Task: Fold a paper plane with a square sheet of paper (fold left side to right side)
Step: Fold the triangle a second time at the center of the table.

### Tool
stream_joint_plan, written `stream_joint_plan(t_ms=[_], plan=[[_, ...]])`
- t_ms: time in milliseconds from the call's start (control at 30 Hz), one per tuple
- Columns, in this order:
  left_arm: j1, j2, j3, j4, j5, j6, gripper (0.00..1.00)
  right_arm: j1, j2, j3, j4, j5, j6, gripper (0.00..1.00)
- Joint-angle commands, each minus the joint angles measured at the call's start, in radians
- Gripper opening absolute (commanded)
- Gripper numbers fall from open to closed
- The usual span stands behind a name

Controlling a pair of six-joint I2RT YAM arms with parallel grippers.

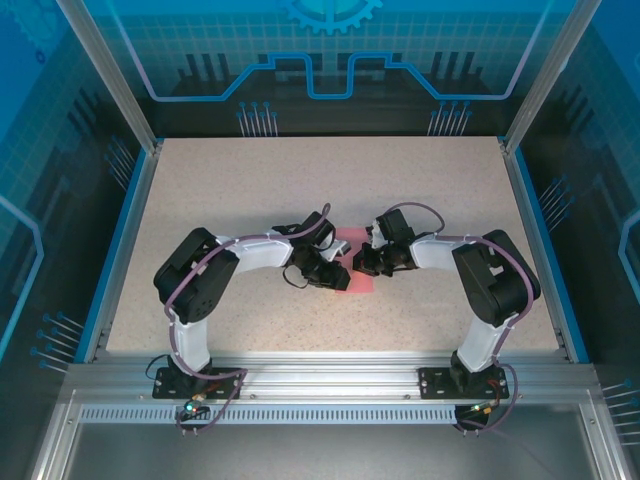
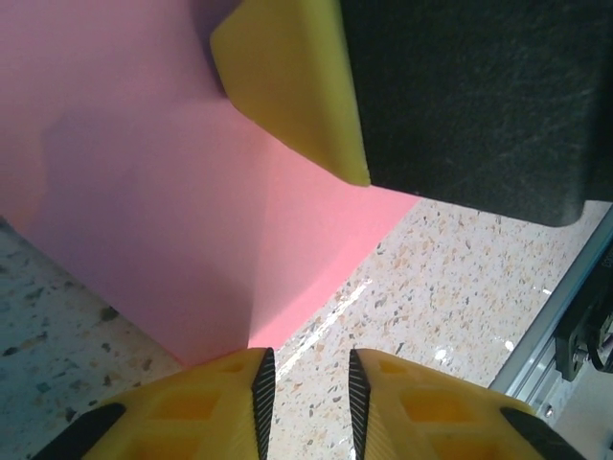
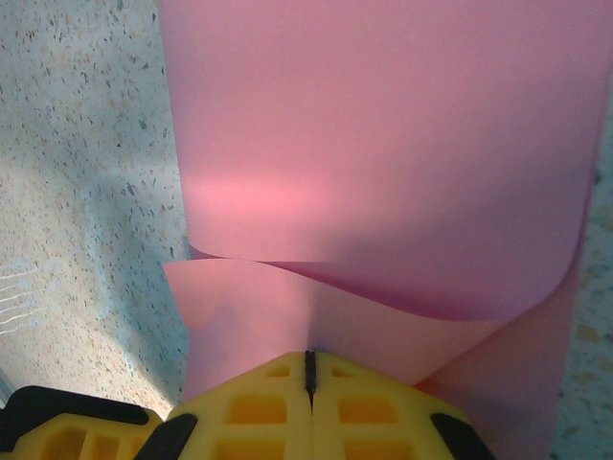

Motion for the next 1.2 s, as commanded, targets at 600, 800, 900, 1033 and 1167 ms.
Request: stream_joint_plan(t_ms=[600,800,900,1033,1167], plan=[[0.005,0.050,-0.054,0.012,-0.054,-0.008,0.11,-0.032,-0.067,-0.032,0.004,-0.033,-0.025,0.00],[0.004,0.050,-0.068,0.032,-0.045,-0.009,0.00,-0.052,-0.192,-0.079,0.029,-0.037,-0.055,0.00],[0.004,0.051,-0.069,0.033,-0.043,-0.005,0.00,-0.046,-0.238,-0.119,0.035,-0.040,-0.059,0.00],[0.004,0.051,-0.070,0.033,-0.041,-0.001,0.00,-0.009,-0.239,-0.129,0.040,-0.040,-0.051,0.00],[0.003,0.052,-0.070,0.034,-0.040,0.001,0.00,0.027,-0.198,-0.112,0.078,-0.045,-0.027,0.00]])
